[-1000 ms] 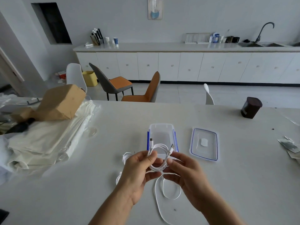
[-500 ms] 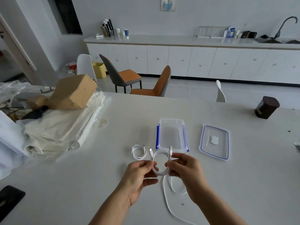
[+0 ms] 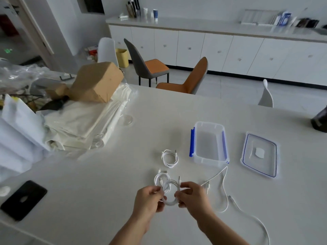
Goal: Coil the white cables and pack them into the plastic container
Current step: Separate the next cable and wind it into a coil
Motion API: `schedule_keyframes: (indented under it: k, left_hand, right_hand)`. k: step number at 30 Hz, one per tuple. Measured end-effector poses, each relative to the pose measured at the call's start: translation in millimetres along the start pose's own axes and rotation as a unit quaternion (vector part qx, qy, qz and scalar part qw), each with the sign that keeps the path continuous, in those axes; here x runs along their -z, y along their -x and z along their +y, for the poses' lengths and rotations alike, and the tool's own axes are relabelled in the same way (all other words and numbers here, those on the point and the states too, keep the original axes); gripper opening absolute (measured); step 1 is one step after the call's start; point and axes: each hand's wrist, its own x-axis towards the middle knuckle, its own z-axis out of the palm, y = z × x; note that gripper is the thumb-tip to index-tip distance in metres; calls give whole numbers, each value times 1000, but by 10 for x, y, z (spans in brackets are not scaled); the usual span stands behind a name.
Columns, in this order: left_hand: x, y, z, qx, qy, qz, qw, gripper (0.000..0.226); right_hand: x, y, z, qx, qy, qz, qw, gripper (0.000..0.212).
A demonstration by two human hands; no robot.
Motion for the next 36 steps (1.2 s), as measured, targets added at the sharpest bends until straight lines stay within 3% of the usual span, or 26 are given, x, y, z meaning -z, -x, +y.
schedule_keyframes:
  k: [11, 15, 23, 26, 31, 36]
  left_hand:
    - [476, -479, -3, -13, -70, 62, 996, 20]
    - [472, -667, 164, -21, -55, 52, 997, 20]
    - [671, -1031, 211, -12, -110, 74, 991, 28]
    - [752, -1160, 124, -27, -201, 101, 974, 14]
    - [691, -1157, 131, -97, -354, 149, 918, 22]
    - [623, -1085, 105, -99, -375, 159, 908, 17]
  right_hand:
    - [-668, -275, -210, -11, 86, 3, 996, 17]
    - [-742, -536, -303, -5, 143, 22, 989, 32]
    - [-967, -783, -451, -5, 173, 1, 985, 26]
    - [-1029, -798, -475, 3, 196, -12, 981, 7]
    - [-1003, -869, -474, 5, 194, -31, 981, 14]
    - [-961, -906, -466, 15, 197, -39, 979, 18]
